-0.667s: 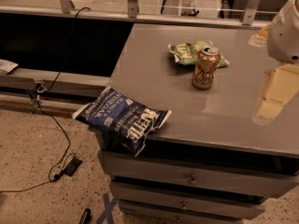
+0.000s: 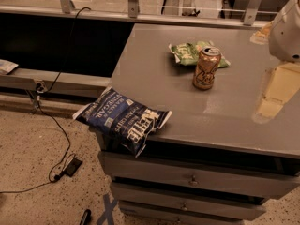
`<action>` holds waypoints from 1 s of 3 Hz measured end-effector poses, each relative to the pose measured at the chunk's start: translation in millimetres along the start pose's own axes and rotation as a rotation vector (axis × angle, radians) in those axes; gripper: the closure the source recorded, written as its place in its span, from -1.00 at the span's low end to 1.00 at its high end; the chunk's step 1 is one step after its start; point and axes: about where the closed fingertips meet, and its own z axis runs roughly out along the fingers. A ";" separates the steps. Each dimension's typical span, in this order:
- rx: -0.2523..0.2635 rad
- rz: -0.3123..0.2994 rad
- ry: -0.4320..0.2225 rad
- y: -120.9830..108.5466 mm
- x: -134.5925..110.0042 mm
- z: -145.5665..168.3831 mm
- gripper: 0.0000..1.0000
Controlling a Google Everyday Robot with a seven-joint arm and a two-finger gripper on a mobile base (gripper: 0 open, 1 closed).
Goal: Move orange can near blue chip bag
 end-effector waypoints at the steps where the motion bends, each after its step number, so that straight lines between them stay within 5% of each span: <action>1: 0.093 0.019 -0.025 -47.9 -6.8 6.9 -1.00; 3: 0.115 0.028 -0.176 -118.5 -34.0 42.6 -1.00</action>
Offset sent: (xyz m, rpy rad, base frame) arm 0.1363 -0.0064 0.0108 0.0924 -0.1871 -0.0307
